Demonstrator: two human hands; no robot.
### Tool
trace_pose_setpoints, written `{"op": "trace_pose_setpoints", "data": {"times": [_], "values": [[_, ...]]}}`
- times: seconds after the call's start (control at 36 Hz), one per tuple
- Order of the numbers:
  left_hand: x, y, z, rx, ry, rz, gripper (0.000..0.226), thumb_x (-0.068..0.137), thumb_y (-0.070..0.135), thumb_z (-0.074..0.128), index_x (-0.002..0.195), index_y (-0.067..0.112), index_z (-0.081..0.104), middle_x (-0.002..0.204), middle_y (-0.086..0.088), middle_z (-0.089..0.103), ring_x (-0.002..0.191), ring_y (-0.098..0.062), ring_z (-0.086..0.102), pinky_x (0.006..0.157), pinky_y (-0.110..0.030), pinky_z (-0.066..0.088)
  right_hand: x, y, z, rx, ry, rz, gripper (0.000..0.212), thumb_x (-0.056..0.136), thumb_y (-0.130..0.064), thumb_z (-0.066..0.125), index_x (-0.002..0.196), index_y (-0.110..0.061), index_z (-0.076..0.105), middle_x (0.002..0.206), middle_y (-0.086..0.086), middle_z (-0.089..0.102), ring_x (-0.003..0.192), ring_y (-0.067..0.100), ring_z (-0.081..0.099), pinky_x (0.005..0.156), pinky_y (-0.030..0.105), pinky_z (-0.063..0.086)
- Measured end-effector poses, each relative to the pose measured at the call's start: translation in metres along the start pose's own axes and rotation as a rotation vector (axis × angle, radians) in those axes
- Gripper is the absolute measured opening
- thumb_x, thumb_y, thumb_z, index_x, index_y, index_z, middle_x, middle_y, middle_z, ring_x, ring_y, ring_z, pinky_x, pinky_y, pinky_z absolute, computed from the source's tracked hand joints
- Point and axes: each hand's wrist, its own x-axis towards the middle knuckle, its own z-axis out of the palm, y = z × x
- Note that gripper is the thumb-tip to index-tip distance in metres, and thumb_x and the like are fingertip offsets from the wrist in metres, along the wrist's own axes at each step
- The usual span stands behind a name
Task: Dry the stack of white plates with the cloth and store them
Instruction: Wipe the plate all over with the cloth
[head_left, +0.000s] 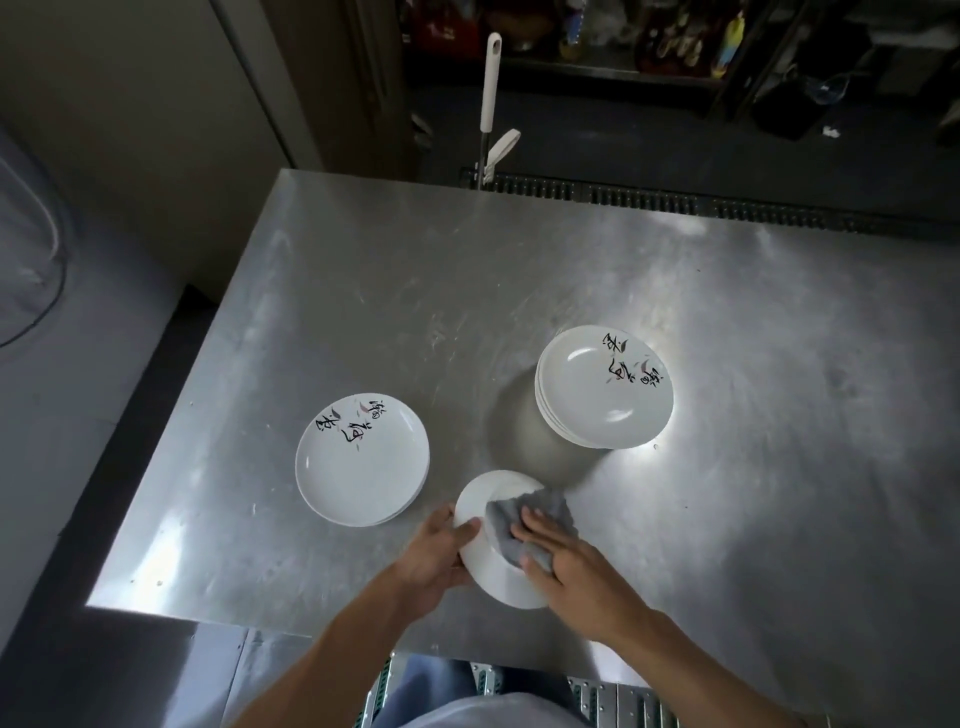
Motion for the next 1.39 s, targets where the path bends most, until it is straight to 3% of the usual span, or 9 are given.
{"op": "trace_pose_setpoints", "data": {"times": [0.14, 0.36, 0.56, 0.72, 0.81, 0.94, 1.08, 1.28, 1.39], "values": [[-0.006, -0.009, -0.001, 0.025, -0.037, 0.006, 0.033, 0.101, 0.016, 0.062, 0.132, 0.021, 0.053, 0.128, -0.016, 0.066, 0.108, -0.036, 0.067, 0.090, -0.055, 0.057, 0.025, -0.004, 0.000, 0.082, 0.133, 0.192, 0.046, 0.106, -0.030, 0.048, 0.149, -0.016, 0.046, 0.161, -0.011, 0.024, 0.150, 0.003, 0.017, 0.109, 0.000, 0.004], [-0.011, -0.007, -0.004, 0.011, -0.060, 0.032, 0.039, 0.100, 0.004, 0.057, 0.135, 0.021, 0.054, 0.121, -0.018, 0.071, 0.100, -0.034, 0.072, 0.081, -0.048, 0.061, 0.034, -0.029, 0.012, 0.121, -0.077, -0.055, 0.046, 0.106, -0.043, 0.043, 0.150, -0.031, 0.043, 0.163, -0.019, 0.021, 0.151, -0.004, 0.007, 0.124, 0.021, 0.009], [-0.016, 0.001, -0.005, 0.084, -0.095, 0.061, 0.035, 0.099, 0.012, 0.063, 0.133, 0.021, 0.057, 0.112, -0.002, 0.071, 0.089, -0.019, 0.073, 0.070, -0.038, 0.060, 0.056, -0.023, -0.004, 0.091, 0.146, 0.273, 0.049, 0.108, -0.036, 0.036, 0.156, -0.023, 0.036, 0.163, -0.005, 0.031, 0.150, 0.015, 0.027, 0.121, 0.030, 0.024], [-0.016, 0.002, -0.008, 0.134, -0.112, 0.068, 0.033, 0.100, 0.010, 0.062, 0.131, 0.021, 0.057, 0.117, -0.011, 0.072, 0.091, -0.021, 0.070, 0.076, -0.041, 0.060, 0.054, -0.029, 0.004, -0.040, 0.020, -0.127, 0.047, 0.108, -0.032, 0.042, 0.152, -0.015, 0.042, 0.162, -0.005, 0.028, 0.153, 0.008, 0.016, 0.124, 0.020, 0.008], [-0.016, 0.001, -0.008, 0.117, -0.094, 0.048, 0.033, 0.099, 0.011, 0.064, 0.131, 0.020, 0.057, 0.117, -0.010, 0.072, 0.093, -0.023, 0.071, 0.078, -0.043, 0.060, 0.055, -0.025, 0.002, -0.063, 0.118, -0.008, 0.047, 0.108, -0.032, 0.040, 0.152, -0.017, 0.042, 0.161, -0.003, 0.032, 0.152, 0.013, 0.021, 0.117, 0.009, 0.004], [-0.013, 0.002, -0.008, 0.171, -0.093, 0.049, 0.034, 0.097, 0.000, 0.059, 0.127, 0.016, 0.058, 0.116, -0.016, 0.070, 0.095, -0.024, 0.067, 0.083, -0.046, 0.056, 0.047, -0.031, 0.012, -0.053, -0.014, -0.184, 0.049, 0.106, -0.042, 0.038, 0.149, -0.020, 0.047, 0.160, -0.009, 0.033, 0.151, 0.005, 0.020, 0.125, 0.025, 0.012], [-0.006, -0.016, -0.001, -0.092, 0.050, 0.085, 0.027, 0.095, 0.001, 0.065, 0.119, 0.007, 0.053, 0.117, -0.021, 0.064, 0.097, -0.037, 0.066, 0.089, -0.057, 0.051, 0.070, -0.029, -0.011, 0.081, 0.195, 0.214, 0.048, 0.108, -0.035, 0.036, 0.153, -0.018, 0.041, 0.164, -0.001, 0.028, 0.153, 0.012, 0.019, 0.122, 0.022, 0.014], [-0.007, -0.024, -0.003, -0.145, -0.065, 0.109, 0.043, 0.093, 0.006, 0.068, 0.132, 0.015, 0.052, 0.119, -0.020, 0.072, 0.100, -0.036, 0.072, 0.084, -0.047, 0.060, 0.052, -0.043, -0.009, 0.036, -0.086, -0.158, 0.045, 0.108, -0.036, 0.040, 0.151, -0.023, 0.044, 0.161, -0.015, 0.028, 0.150, -0.004, 0.013, 0.123, 0.019, 0.014], [-0.005, -0.021, -0.008, -0.085, -0.059, 0.081, 0.040, 0.095, -0.002, 0.066, 0.131, 0.013, 0.054, 0.112, -0.020, 0.074, 0.091, -0.034, 0.073, 0.081, -0.049, 0.061, 0.059, -0.038, -0.002, -0.111, 0.055, -0.057, 0.047, 0.108, -0.034, 0.039, 0.152, -0.020, 0.043, 0.164, -0.008, 0.025, 0.154, 0.009, 0.012, 0.125, 0.026, 0.010]]}}
